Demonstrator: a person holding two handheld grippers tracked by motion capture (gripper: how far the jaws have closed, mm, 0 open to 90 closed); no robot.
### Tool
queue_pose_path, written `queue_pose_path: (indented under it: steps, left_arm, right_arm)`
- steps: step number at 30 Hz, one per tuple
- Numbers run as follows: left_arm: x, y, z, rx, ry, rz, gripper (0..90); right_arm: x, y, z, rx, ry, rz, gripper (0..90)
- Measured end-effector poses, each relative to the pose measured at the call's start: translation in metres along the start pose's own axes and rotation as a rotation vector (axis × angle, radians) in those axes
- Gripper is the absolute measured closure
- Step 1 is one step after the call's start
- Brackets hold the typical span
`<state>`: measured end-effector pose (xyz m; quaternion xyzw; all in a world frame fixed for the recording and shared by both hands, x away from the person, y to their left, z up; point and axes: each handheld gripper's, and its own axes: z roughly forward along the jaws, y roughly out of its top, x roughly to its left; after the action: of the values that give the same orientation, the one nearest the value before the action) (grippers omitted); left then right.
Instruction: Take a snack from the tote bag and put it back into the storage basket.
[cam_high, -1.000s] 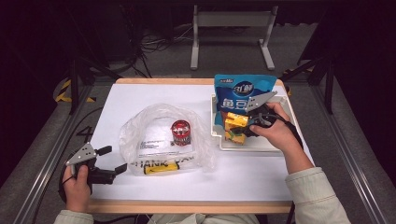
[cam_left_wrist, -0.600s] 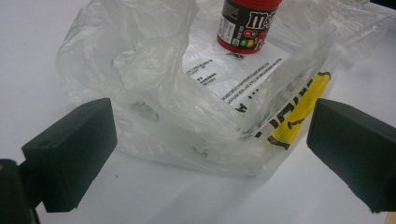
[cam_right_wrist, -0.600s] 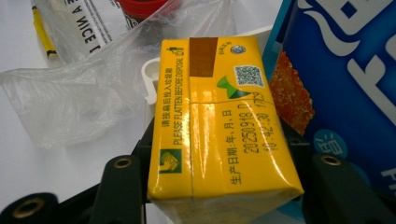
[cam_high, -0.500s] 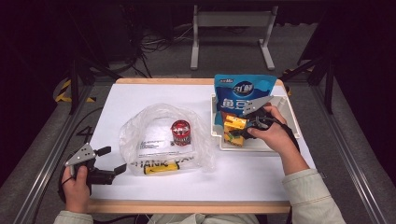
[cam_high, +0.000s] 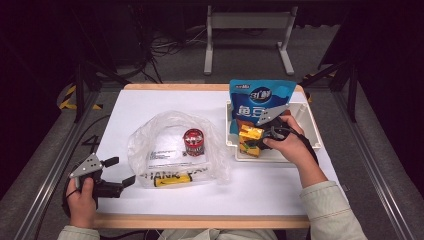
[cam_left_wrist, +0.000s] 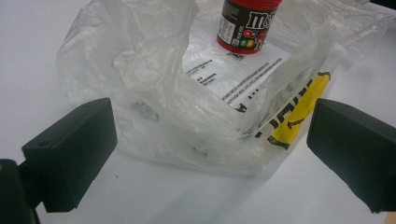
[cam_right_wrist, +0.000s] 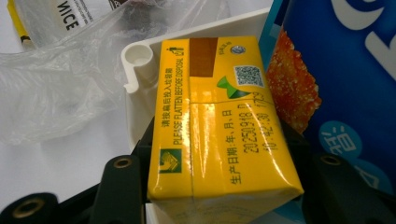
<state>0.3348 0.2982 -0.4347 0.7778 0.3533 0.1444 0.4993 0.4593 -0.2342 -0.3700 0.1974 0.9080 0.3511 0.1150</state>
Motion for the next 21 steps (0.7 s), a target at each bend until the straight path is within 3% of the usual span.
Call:
queue_pose_path:
  steps: [15, 21]
  left_arm:
    - [0.000, 0.000, 0.001, 0.002, -0.006, -0.001, 2.3]
    - [0.000, 0.001, 0.002, 0.002, -0.006, 0.000, 2.3]
  right_arm:
    - [-0.007, -0.012, -0.001, -0.005, 0.009, 0.032, 49.0]
    - [-0.006, -0.015, -0.003, -0.013, -0.009, 0.038, 46.8]
